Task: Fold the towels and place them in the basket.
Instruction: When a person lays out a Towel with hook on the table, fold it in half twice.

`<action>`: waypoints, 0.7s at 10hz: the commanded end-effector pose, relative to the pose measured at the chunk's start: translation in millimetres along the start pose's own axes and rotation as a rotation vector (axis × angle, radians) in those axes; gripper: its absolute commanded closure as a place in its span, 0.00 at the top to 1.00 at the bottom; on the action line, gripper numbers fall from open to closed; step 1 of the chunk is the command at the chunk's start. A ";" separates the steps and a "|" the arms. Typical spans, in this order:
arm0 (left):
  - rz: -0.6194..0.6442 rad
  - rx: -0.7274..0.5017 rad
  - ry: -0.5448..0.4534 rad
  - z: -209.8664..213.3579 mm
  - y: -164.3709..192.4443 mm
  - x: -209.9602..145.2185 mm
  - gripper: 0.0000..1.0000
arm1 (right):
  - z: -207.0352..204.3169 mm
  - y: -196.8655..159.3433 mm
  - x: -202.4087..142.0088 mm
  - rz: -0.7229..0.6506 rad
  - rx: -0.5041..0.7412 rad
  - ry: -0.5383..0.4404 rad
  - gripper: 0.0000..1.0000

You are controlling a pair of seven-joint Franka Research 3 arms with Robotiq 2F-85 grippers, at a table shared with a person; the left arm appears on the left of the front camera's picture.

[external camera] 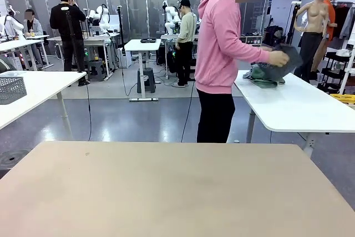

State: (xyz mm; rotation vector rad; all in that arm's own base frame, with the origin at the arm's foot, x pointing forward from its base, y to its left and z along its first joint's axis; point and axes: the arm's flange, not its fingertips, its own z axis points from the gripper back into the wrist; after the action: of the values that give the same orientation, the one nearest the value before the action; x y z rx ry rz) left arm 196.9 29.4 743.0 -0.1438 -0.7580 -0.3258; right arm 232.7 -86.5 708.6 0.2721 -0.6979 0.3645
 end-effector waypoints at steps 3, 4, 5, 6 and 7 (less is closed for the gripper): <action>-0.012 0.004 0.001 1.3 -0.5 4.1 1.00 | -0.2 -0.3 -0.6 0.002 0.009 -0.002 1.00; -0.012 0.004 0.001 1.3 -0.5 4.1 1.00 | -0.2 -0.3 -0.6 0.002 0.009 -0.002 1.00; -0.012 0.004 0.001 1.3 -0.5 4.1 1.00 | -0.2 -0.3 -0.6 0.002 0.009 -0.002 1.00; -0.012 0.004 0.001 1.3 -0.5 4.1 1.00 | -0.2 -0.3 -0.6 0.002 0.009 -0.002 1.00; -0.012 0.004 0.001 1.3 -0.5 4.1 1.00 | -0.2 -0.3 -0.6 0.002 0.009 -0.002 1.00</action>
State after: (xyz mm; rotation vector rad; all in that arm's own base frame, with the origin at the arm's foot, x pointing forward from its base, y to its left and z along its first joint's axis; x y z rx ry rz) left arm 196.9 29.4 743.0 -0.1438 -0.7580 -0.3258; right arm 232.7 -86.4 708.6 0.2722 -0.6979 0.3645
